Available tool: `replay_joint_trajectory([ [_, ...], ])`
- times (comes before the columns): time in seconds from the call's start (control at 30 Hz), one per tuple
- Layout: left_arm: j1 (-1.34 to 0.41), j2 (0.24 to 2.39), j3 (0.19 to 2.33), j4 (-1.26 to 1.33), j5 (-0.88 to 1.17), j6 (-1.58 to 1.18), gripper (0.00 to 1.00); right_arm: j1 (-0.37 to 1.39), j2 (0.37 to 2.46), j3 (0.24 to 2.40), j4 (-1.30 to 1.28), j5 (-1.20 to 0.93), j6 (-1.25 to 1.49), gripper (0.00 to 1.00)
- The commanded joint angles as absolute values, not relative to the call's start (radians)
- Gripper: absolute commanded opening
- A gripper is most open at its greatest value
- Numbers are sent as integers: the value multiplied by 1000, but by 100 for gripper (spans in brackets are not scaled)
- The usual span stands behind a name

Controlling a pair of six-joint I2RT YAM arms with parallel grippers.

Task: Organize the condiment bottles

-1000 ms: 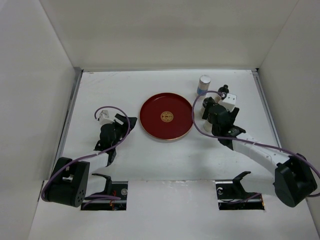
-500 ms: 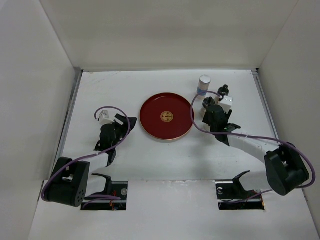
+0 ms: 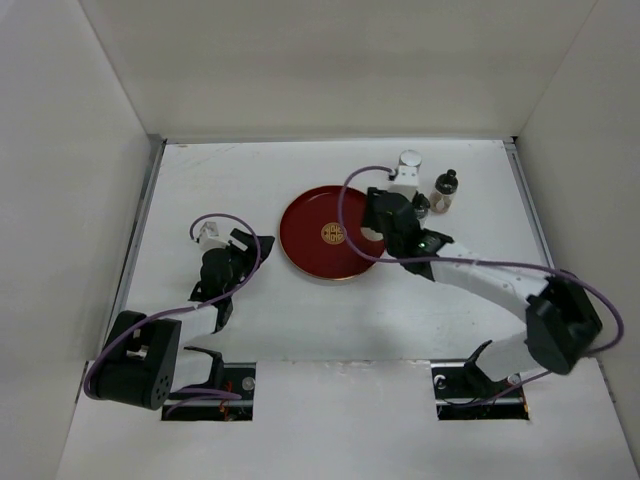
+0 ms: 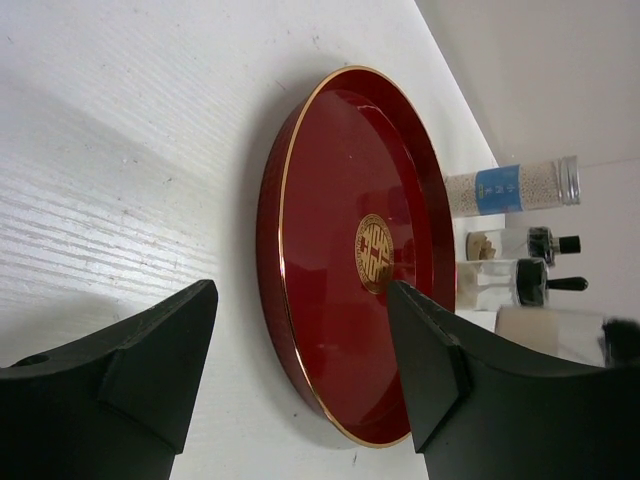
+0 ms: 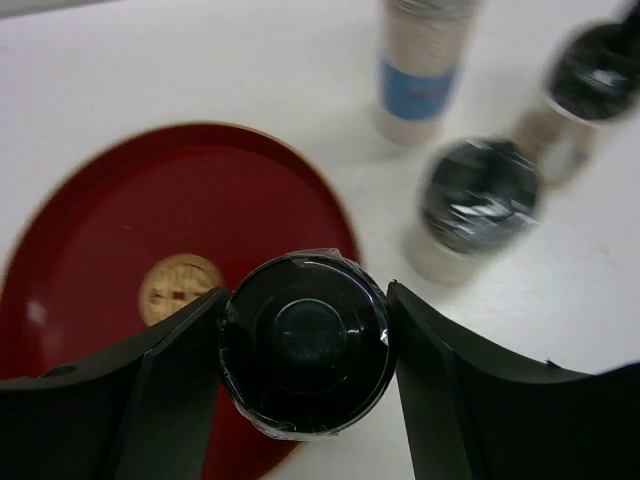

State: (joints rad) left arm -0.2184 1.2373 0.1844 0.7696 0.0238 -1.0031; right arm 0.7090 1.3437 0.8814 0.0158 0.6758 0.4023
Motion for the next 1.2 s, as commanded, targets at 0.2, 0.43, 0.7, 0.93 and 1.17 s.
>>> replay_joint_trajectory([
  [0.2, -203, 1219, 178, 821, 38, -1006, 67, 808, 1874, 1402, 224, 534, 275, 62],
  [0.43, -202, 1239, 183, 828, 54, -1009, 67, 820, 2114, 1684, 141, 479, 282, 63],
  [0.7, -200, 1243, 184, 831, 57, -1009, 67, 846, 2128, 1686, 127, 491, 290, 96],
  [0.93, -197, 1233, 181, 825, 52, -1008, 67, 808, 1722, 1328, 273, 531, 282, 100],
  [1.17, -203, 1261, 186, 833, 60, -1015, 67, 595, 1361, 893, 285, 686, 325, 100],
])
